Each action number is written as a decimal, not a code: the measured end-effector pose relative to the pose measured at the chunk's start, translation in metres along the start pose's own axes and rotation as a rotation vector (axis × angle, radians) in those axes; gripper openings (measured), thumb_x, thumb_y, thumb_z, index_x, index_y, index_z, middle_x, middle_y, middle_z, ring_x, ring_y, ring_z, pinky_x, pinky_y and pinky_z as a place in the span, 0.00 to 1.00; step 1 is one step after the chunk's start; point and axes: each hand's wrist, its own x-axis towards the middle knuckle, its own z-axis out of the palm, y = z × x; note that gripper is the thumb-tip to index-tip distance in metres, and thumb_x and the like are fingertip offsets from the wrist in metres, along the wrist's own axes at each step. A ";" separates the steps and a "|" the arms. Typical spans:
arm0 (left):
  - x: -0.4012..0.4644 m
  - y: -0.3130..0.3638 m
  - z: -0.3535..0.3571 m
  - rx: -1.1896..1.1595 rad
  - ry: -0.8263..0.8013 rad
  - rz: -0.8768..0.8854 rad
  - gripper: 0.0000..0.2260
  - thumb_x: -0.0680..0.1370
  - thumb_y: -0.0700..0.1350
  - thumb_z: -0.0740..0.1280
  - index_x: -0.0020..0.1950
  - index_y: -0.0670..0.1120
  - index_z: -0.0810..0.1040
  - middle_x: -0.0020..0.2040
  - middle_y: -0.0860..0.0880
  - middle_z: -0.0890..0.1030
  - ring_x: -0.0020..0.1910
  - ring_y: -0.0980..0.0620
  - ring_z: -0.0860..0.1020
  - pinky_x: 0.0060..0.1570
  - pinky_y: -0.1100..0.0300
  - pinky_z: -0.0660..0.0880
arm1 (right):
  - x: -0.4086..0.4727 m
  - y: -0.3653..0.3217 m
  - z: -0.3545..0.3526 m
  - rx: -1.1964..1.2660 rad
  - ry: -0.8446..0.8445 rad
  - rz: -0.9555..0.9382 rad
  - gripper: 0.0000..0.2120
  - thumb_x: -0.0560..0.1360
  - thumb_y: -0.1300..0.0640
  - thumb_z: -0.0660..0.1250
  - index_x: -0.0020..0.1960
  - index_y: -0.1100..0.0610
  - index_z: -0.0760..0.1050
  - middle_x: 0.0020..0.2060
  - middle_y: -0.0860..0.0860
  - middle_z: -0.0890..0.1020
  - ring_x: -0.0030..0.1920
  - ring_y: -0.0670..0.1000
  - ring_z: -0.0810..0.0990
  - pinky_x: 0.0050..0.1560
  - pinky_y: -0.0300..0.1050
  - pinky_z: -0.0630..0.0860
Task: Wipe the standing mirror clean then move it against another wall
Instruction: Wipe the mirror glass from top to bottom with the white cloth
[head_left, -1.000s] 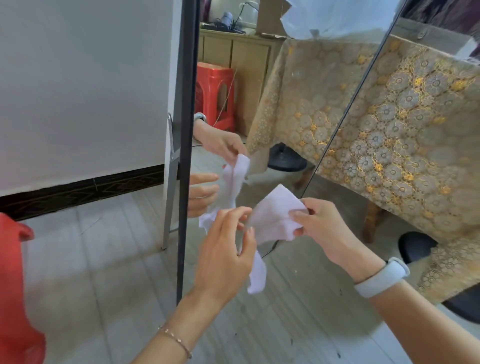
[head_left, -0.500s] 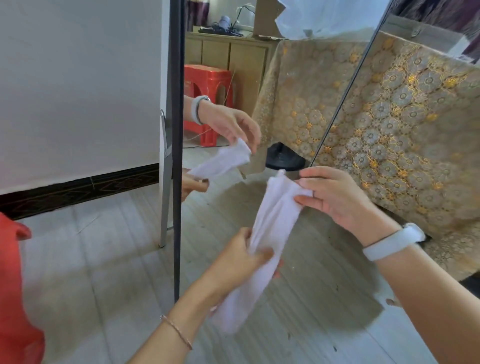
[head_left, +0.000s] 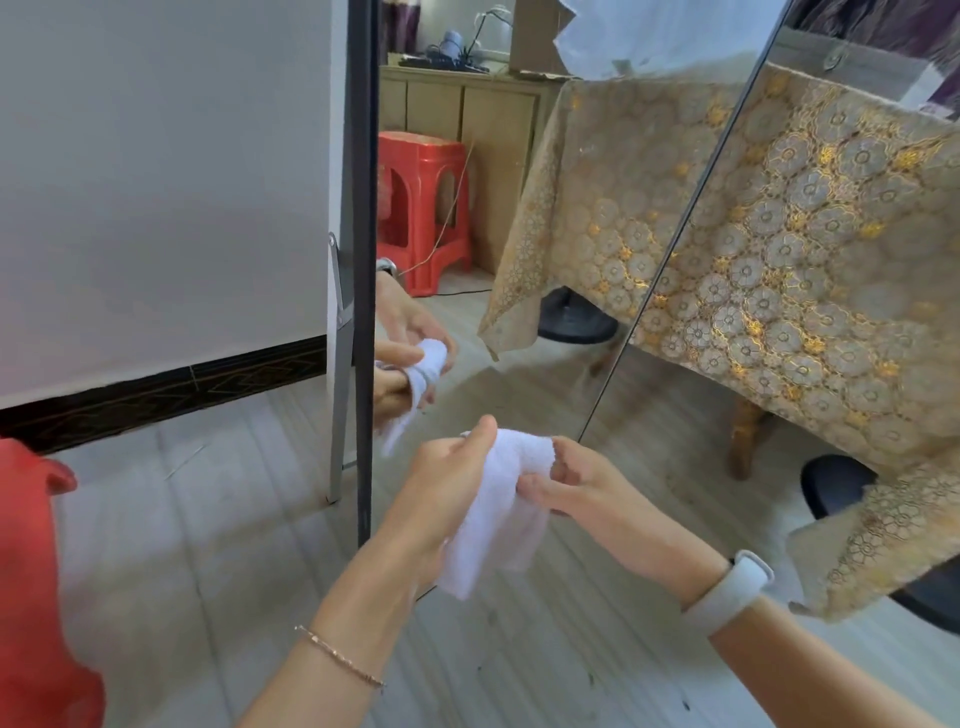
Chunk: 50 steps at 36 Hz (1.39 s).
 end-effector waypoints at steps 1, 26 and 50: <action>-0.001 0.001 0.000 0.041 0.036 0.076 0.17 0.76 0.57 0.60 0.45 0.44 0.78 0.43 0.49 0.79 0.44 0.51 0.76 0.45 0.58 0.71 | 0.002 0.000 -0.001 -0.035 0.068 -0.033 0.07 0.73 0.62 0.66 0.50 0.57 0.72 0.37 0.44 0.82 0.37 0.40 0.79 0.40 0.33 0.74; -0.031 0.138 -0.032 0.197 0.575 1.094 0.17 0.81 0.46 0.50 0.63 0.42 0.71 0.42 0.62 0.74 0.41 0.70 0.73 0.42 0.79 0.65 | 0.103 -0.181 -0.067 -0.139 1.180 -0.701 0.14 0.78 0.60 0.55 0.62 0.61 0.68 0.50 0.53 0.70 0.45 0.43 0.69 0.45 0.26 0.64; 0.032 0.119 0.005 -0.023 -0.176 0.573 0.18 0.76 0.37 0.64 0.64 0.30 0.68 0.46 0.37 0.78 0.41 0.59 0.75 0.38 0.75 0.73 | 0.140 -0.047 -0.105 0.120 1.121 -0.360 0.18 0.77 0.62 0.53 0.64 0.52 0.70 0.60 0.54 0.75 0.60 0.53 0.73 0.59 0.42 0.71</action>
